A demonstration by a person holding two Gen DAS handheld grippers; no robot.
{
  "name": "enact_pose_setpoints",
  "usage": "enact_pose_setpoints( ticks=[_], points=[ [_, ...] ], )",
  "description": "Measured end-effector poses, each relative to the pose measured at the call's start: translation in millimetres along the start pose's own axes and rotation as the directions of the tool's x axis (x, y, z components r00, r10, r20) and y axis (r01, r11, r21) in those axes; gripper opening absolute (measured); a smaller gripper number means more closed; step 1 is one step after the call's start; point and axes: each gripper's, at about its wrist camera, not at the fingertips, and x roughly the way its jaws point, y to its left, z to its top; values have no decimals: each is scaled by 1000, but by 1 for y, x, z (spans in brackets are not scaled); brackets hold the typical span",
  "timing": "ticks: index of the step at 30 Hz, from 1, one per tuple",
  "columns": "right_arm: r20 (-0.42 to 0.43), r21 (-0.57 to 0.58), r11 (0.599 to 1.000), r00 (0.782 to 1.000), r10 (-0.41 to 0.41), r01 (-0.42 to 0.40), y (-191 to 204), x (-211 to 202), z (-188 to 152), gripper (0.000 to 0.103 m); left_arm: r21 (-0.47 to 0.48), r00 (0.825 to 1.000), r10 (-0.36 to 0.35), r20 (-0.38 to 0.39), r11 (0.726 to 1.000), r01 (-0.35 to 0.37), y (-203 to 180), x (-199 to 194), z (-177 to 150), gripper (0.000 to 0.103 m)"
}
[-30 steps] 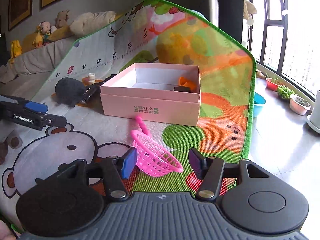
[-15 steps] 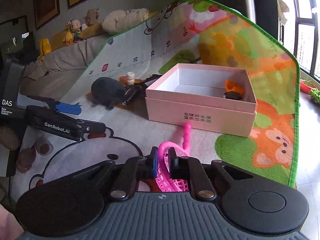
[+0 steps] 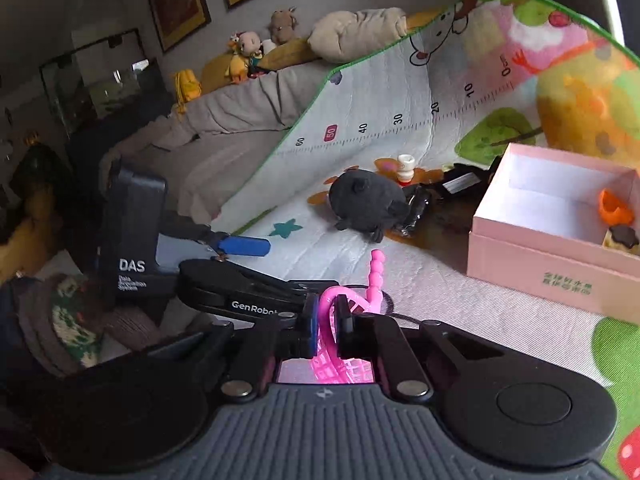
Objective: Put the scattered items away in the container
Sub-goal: 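Lift the pink basket with the right gripper and carry it toward the box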
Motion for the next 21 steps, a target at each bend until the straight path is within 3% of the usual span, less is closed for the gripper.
enact_pose_setpoints(
  ticks=[7,10,12,16,18,20,21],
  points=[
    [-19,262,965,1000,0,5,-61,-12,-17,8,16,1000,-22,-11,1000,23,-8,5,1,103],
    [28,321,947,999,-24,13,-82,-24,-23,18,33,999,-27,-24,999,27,-13,10,2,103],
    [50,292,949,989,-137,117,-88,-33,-24,25,38,999,-29,-35,999,31,-16,15,2,103],
    [57,141,925,930,-362,352,-85,-38,-29,40,46,998,-40,-55,998,43,-23,23,1,103],
    [67,78,918,917,-393,388,-82,-40,-33,64,52,997,-44,-65,997,47,-26,26,0,103],
    [73,42,932,929,-362,360,-78,-42,-37,75,60,996,-45,-73,997,50,-29,29,-1,103],
    [69,26,941,938,-339,338,-76,-41,-39,76,61,996,-45,-76,997,50,-29,31,-1,103]
  ],
)
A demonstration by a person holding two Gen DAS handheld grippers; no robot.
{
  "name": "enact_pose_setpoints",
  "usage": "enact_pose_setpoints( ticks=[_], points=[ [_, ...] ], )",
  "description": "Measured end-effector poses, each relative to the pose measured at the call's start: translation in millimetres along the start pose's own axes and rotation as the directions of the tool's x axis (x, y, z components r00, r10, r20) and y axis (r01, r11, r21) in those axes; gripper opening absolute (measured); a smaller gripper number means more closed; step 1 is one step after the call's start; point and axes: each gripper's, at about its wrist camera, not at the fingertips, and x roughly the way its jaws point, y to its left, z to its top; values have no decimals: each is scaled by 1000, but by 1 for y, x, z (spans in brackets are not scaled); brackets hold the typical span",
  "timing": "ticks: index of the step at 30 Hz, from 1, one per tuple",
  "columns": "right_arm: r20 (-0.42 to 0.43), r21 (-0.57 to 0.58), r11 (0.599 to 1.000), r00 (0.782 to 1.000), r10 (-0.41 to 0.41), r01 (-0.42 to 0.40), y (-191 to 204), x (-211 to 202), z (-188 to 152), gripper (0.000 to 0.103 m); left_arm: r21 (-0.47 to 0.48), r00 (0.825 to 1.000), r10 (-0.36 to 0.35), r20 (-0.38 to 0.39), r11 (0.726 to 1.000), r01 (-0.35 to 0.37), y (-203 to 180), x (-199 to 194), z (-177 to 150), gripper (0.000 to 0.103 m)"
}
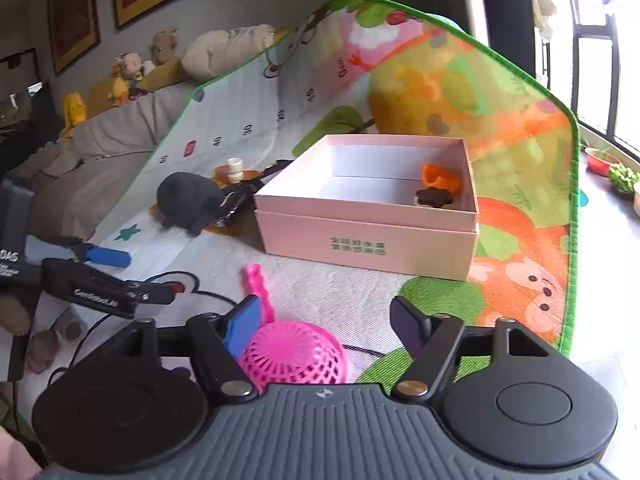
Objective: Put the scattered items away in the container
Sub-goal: 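Lift the pink basket with the right gripper and carry it toward the box, then grasp the black plush toy with the left gripper while the right gripper holds the basket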
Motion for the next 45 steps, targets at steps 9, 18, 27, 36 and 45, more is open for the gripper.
enact_pose_setpoints(
  ticks=[9,18,27,36,45],
  points=[
    [-93,-183,983,995,-43,26,32,34,-26,81,64,982,28,187,997,-41,2,-2,23,103],
    [-62,-90,993,994,-85,79,-3,24,-28,68,115,965,195,174,969,-217,13,60,68,103],
    [-53,17,998,996,-66,67,-23,28,-28,82,128,961,196,194,966,-223,14,70,73,103],
    [-39,70,995,997,-62,65,-30,25,-29,88,108,967,147,206,979,-172,18,41,56,86],
    [-43,77,995,997,-64,67,-30,26,-28,92,233,959,-188,211,963,137,-40,-31,14,87]
  ],
)
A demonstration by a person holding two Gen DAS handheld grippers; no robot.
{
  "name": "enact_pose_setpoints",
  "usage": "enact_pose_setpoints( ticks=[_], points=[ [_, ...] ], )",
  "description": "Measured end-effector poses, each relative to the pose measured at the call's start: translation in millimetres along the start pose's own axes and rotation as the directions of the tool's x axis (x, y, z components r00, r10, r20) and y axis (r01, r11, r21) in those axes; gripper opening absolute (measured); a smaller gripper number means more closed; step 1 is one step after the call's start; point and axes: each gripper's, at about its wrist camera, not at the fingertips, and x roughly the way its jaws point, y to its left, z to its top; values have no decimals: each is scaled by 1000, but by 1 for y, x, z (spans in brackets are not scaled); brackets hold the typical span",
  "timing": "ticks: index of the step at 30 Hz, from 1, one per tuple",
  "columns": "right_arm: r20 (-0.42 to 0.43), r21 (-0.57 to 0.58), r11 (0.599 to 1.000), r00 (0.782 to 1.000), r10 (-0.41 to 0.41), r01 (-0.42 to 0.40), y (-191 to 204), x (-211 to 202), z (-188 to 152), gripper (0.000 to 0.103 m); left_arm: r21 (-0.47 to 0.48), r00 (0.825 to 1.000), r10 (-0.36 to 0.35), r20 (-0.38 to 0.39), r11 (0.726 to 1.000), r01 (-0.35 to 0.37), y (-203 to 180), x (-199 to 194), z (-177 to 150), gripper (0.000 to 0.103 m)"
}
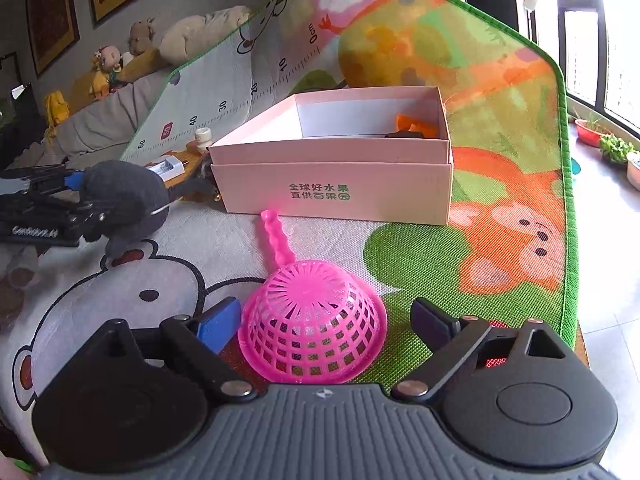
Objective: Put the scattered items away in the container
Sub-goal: 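Grasp the black plush toy with the left gripper while the right gripper holds the basket, then carry the plush toy in the left gripper while the right gripper carries the basket toward the pink box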
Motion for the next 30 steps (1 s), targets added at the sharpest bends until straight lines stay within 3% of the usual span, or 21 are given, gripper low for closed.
enact_pose_setpoints(
  ticks=[2,4,13,17,21,30],
  points=[
    [1,2,1000,1000,-4,4,0,0,0,92,1,998,-64,-4,998,64,-13,-5,-4,90],
    [2,4,1000,1000,-6,6,0,0,0,93,18,997,-82,-5,996,82,-22,-7,-9,94],
    [-3,3,1000,1000,-8,8,-1,1,0,97,28,998,-34,-61,999,35,-23,-2,-32,103],
    [-11,4,1000,1000,-8,8,-1,2,1,100,13,990,29,-138,1000,-27,-16,7,-41,103],
    [-22,-2,1000,1000,-4,4,0,4,2,103,-127,980,-19,-199,992,-6,0,12,-41,103],
    [-39,-25,1000,999,-16,15,3,6,2,103,-138,973,13,-229,989,-46,-7,13,-38,103]
  ],
)
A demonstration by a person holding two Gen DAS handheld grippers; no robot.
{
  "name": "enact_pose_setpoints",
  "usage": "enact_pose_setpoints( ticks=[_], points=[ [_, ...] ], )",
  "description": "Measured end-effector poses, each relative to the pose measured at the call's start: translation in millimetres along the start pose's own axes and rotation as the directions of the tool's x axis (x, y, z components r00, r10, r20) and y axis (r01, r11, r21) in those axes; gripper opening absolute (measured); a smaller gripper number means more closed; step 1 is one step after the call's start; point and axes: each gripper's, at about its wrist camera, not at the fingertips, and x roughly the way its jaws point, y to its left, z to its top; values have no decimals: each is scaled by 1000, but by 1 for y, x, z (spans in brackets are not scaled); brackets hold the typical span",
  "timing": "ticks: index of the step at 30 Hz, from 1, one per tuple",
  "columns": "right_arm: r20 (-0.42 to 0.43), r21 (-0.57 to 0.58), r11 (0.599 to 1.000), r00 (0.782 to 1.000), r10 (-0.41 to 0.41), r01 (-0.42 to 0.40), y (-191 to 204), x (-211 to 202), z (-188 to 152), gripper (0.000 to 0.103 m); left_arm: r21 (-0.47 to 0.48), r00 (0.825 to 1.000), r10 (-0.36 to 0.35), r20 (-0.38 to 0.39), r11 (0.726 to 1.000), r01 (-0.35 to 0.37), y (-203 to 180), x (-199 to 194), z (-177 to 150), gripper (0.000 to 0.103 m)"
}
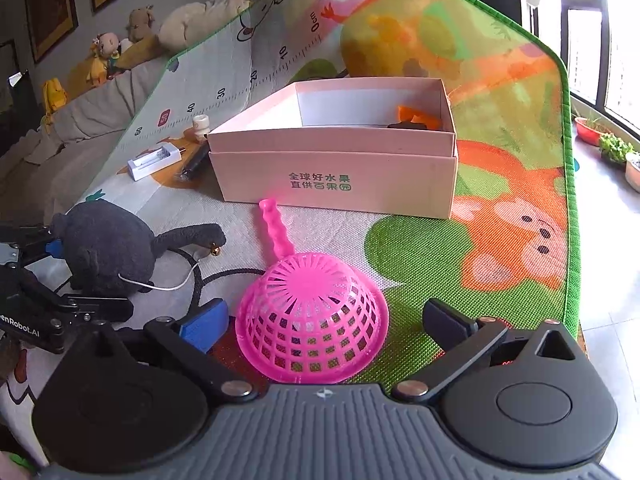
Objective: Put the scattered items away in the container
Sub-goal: 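Carry the plush toy in the left gripper while the right gripper carries the basket toward the pink box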
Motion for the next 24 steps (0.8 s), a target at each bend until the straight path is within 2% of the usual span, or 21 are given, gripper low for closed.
enact_pose_setpoints(
  ticks=[14,20,24],
  points=[
    [-45,-87,995,998,-47,43,11,6,1,103,-2,1000,-4,5,1000,4,0,-1,0,103],
    [-53,-102,994,998,-40,35,10,5,2,103,-11,999,12,45,1000,-11,-2,-3,-4,103],
    [-38,-131,991,999,-8,3,15,2,1,103,-5,999,3,49,1000,-3,-2,-4,-6,103]
  ],
)
